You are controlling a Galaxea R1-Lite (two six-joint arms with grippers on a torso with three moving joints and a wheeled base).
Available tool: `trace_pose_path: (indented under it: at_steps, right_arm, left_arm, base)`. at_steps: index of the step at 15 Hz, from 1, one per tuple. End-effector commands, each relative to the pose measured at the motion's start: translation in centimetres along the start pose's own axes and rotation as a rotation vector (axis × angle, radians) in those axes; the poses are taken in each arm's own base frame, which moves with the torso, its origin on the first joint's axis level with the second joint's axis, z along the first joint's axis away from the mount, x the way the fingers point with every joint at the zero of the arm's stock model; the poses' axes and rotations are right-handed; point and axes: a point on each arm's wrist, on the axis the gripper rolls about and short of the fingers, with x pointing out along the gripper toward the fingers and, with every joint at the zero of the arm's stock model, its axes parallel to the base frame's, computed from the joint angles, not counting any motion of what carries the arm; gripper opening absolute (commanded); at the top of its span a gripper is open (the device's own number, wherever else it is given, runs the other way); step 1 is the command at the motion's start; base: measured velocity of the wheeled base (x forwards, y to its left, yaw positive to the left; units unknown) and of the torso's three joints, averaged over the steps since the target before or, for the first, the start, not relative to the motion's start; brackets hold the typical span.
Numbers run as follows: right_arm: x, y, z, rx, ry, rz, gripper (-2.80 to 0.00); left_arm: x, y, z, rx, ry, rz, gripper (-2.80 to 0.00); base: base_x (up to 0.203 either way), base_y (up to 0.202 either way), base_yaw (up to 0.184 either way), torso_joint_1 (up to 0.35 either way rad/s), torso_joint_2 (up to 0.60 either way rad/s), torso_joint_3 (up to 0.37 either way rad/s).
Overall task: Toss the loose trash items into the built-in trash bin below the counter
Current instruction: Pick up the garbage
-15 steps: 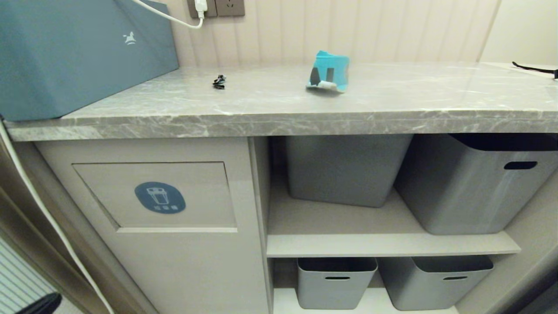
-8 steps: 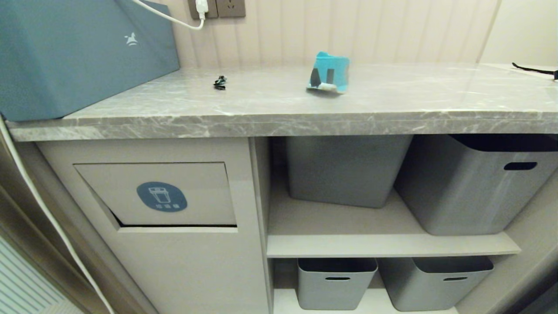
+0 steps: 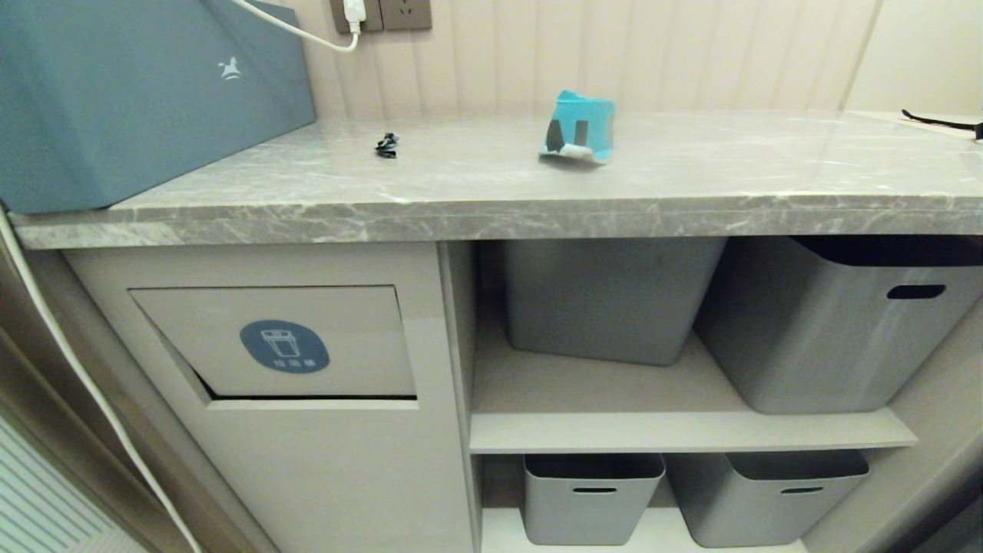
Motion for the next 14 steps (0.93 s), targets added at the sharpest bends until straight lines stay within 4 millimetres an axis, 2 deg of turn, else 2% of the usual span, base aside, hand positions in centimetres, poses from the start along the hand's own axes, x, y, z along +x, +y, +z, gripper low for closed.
trace_pose_path:
  at_steps: [1, 6, 10, 14]
  right_arm:
    - [0.0, 0.0, 0.0, 0.002, 0.0, 0.0, -2.8]
    - [-0.01, 0.0, 0.02, -0.006, -0.001, 0.001, -2.8]
    - [0.0, 0.0, -0.02, -0.001, 0.002, 0.0, -2.8]
    - [0.0, -0.01, -0.02, -0.001, 0.002, -0.002, -2.8]
  left_arm:
    - [0.02, 0.0, -0.07, -0.004, -0.005, 0.005, -2.8]
    - [0.03, 0.0, -0.26, -0.015, 0.014, 0.009, -2.8]
    - [0.03, 0.01, -0.26, -0.022, 0.014, 0.011, -2.8]
    - [0.03, 0.01, -0.26, -0.019, 0.014, 0.011, -2.8]
  base:
    - [0.0, 0.0, 0.0, 0.0, 0.0, 0.0]
    - [0.0, 0.0, 0.0, 0.005, -0.02, -0.004]
    - [0.0, 0.0, 0.0, 0.07, -0.25, -0.25]
    - [0.0, 0.0, 0.0, 0.182, -0.53, -0.295]
